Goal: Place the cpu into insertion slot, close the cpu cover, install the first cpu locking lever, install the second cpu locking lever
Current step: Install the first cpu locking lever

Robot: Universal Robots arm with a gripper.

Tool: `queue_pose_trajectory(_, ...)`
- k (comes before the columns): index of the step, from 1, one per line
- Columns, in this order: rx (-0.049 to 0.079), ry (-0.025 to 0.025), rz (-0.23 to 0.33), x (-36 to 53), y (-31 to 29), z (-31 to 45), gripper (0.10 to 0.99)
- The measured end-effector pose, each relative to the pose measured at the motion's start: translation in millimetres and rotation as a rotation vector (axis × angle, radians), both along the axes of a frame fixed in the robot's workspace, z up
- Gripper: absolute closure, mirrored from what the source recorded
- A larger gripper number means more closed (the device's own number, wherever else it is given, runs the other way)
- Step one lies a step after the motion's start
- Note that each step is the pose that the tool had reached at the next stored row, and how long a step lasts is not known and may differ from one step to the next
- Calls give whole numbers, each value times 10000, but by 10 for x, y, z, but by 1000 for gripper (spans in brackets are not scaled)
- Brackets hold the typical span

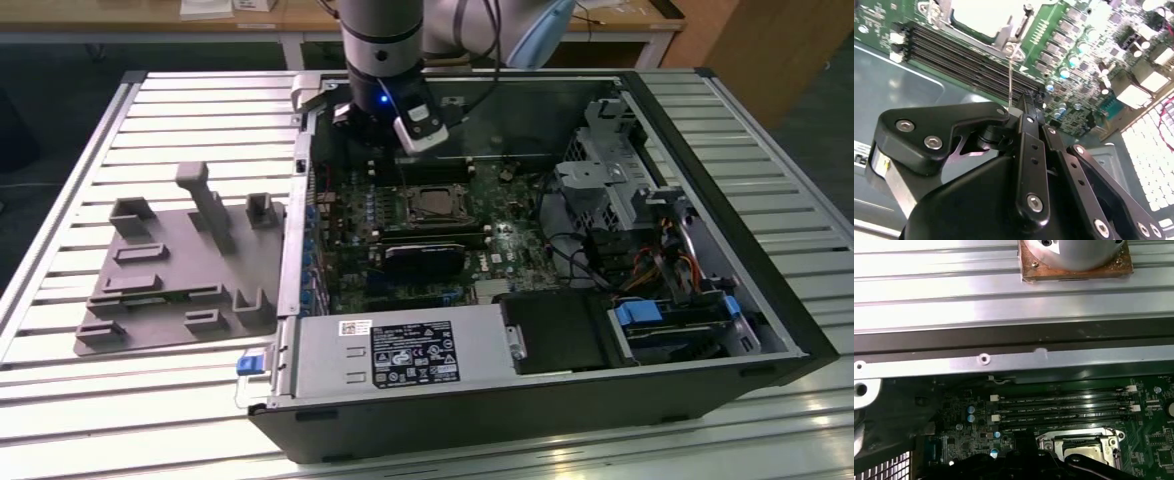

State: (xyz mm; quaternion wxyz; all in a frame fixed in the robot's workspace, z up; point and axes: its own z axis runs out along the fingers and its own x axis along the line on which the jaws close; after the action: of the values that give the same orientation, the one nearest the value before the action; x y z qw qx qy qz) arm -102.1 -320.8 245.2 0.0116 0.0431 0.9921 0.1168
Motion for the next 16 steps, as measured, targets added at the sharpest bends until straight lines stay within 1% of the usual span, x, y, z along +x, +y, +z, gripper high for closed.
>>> queue_pose_trajectory(8,0,24,-2,218,0,0,984)
queue_pose_trajectory(10,0,25,0,253,0,-1,984)
queue_pose_trajectory(13,1,24,9,269,0,-6,984)
queue_pose_trajectory(15,0,-45,65,269,0,-25,984)
queue_pose_trajectory(16,-2,-95,94,269,0,-31,984)
